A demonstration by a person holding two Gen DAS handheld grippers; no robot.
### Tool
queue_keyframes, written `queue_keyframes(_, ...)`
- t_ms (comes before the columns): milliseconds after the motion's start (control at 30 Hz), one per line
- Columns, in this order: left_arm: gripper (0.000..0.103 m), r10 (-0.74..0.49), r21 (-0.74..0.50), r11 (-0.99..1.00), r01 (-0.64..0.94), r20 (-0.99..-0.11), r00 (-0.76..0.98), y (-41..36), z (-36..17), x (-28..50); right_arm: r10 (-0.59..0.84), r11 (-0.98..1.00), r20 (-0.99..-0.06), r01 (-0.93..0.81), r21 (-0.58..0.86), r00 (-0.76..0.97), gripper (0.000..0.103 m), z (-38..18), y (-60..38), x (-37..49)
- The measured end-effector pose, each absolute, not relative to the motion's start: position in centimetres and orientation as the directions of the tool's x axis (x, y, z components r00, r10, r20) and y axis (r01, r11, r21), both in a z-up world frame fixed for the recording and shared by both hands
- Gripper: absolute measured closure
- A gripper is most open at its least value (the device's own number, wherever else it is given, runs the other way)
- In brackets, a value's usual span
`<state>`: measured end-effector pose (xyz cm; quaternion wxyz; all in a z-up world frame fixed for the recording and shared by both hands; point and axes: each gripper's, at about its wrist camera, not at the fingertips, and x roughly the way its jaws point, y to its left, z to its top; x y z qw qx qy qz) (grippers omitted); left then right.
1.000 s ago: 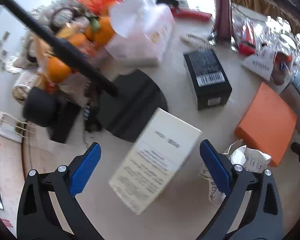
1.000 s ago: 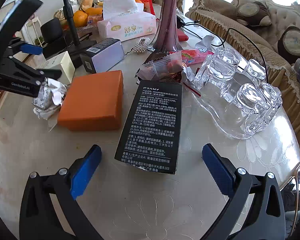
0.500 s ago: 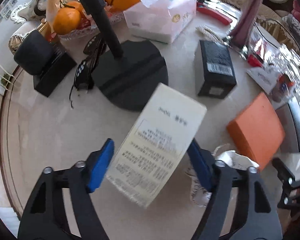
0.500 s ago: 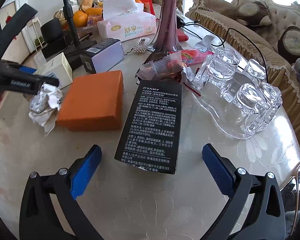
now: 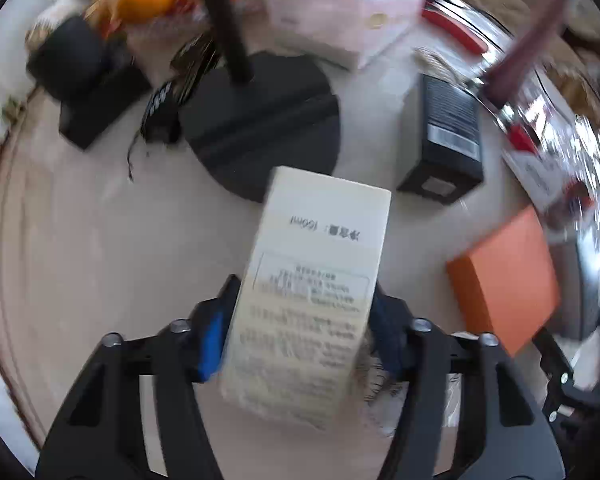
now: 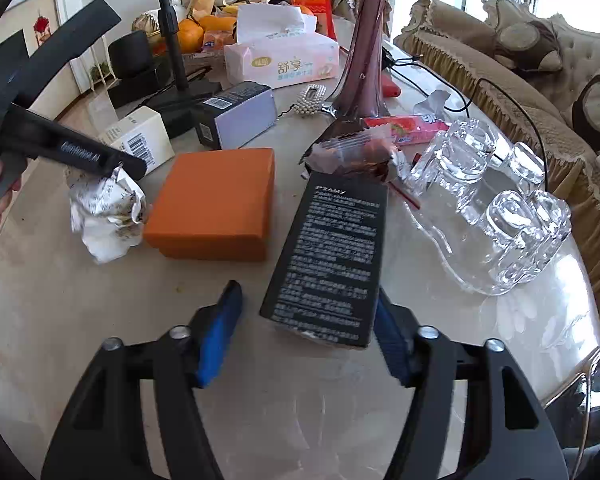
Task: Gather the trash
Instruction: 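Grasp the cream box with the left tool while the right tool grasps the black PYAMY box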
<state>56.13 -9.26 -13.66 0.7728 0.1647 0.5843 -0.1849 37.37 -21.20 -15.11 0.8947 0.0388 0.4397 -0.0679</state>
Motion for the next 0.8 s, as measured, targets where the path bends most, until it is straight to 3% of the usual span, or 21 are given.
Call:
queue_keyframes(133, 0.055, -0.118, 0.008, 0.886, 0.464, -0.963, 0.241, -9.0, -13.6, 55.8, -0.036, 0.988, -0.8, 0.142, 0.061, 0.598, 0.062, -14.8, -21.8, 37.7)
queue_keyframes(233, 0.055, -0.297, -0.219, 0.909, 0.354, -0.937, 0.184, -6.2, -13.1, 56.3, -0.015, 0.986, -0.792, 0.139, 0.089, 0.611, 0.063, -14.3, -21.8, 37.3)
queue_keyframes(300, 0.055, -0.339, -0.273, 0.915, 0.298, -0.92, 0.198, -4.5, -13.0, 56.0, -0.008, 0.987, -0.779, 0.13, 0.095, 0.627, 0.063, -13.6, -21.3, 36.9)
queue_keyframes(533, 0.056, -0.334, -0.26, 0.927, 0.27, -0.9, 0.28, -0.9, -11.1, 52.9, 0.041, 0.99, -0.781, 0.082, 0.117, 0.623, 0.063, -12.1, -20.6, 35.8)
queue_keyframes(800, 0.056, -0.311, -0.183, 0.937, 0.298, -0.826, 0.47, 5.0, -2.5, 38.0, 0.224, 0.938, -0.727, 0.059, 0.342, 0.649, 0.063, -8.9, -23.1, 30.1)
